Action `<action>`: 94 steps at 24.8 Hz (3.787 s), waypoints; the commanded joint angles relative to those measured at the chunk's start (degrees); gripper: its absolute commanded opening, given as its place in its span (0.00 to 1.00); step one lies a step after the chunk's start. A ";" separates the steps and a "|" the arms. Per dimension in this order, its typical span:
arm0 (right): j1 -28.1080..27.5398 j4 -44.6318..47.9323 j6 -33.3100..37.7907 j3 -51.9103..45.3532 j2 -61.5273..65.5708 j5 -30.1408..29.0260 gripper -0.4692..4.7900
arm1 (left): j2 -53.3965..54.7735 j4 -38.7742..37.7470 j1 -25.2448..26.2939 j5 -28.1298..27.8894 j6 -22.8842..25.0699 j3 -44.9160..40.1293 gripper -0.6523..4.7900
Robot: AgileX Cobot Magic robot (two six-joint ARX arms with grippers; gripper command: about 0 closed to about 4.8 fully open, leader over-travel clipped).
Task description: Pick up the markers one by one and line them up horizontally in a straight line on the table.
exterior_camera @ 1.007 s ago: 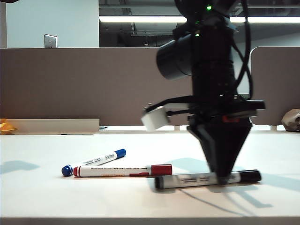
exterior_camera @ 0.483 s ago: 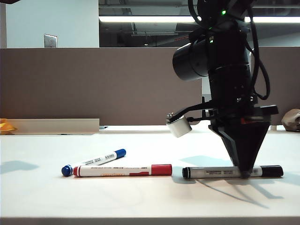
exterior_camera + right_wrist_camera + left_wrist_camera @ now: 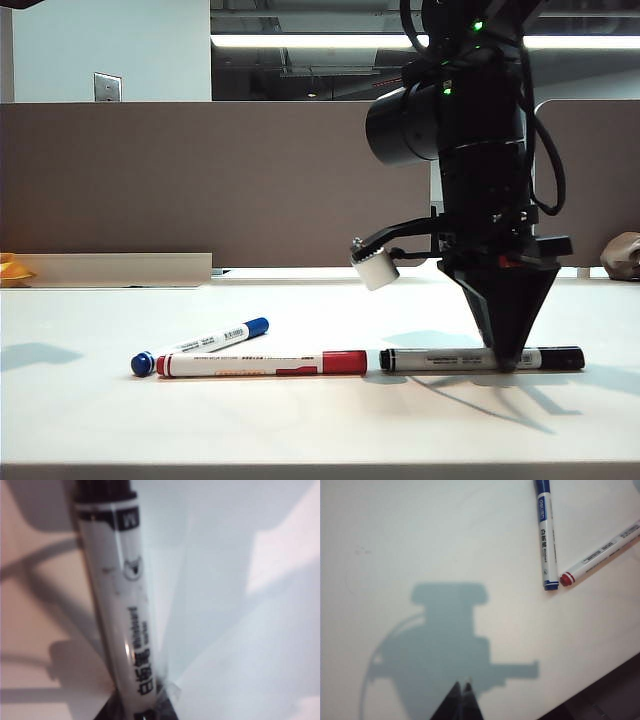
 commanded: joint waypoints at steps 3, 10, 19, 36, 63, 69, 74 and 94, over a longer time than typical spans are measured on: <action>0.35 2.38 0.74 -0.28 0.44 -1.53 0.18 | -0.13 0.15 0.09 0.33 -0.17 0.20 0.11; 1.79 2.38 0.74 -0.28 0.42 -2.36 0.18 | -0.13 0.44 0.09 0.33 -0.17 0.20 0.11; 2.89 1.77 1.77 -0.28 0.42 -2.32 0.21 | -0.13 0.52 0.09 0.33 -0.20 0.20 0.11; 2.99 0.44 4.52 -0.26 -2.82 -2.14 0.56 | -0.13 1.01 0.09 0.37 -0.20 0.20 0.11; 10.78 7.39 19.23 -0.24 -38.03 -2.58 0.08 | 11.91 13.97 -0.11 15.82 -0.39 0.20 0.11; 10.84 6.88 24.79 -0.24 -46.86 -4.07 0.08 | 18.05 20.22 -4.79 13.27 -0.42 0.22 0.11; 10.82 5.07 30.75 -0.26 -51.28 -5.20 0.08 | 23.76 23.58 -8.79 9.70 -0.42 0.28 0.22; 10.78 3.21 34.93 -0.28 -55.65 -8.41 0.08 | 33.86 27.02 -12.90 9.11 -4.52 3.15 0.35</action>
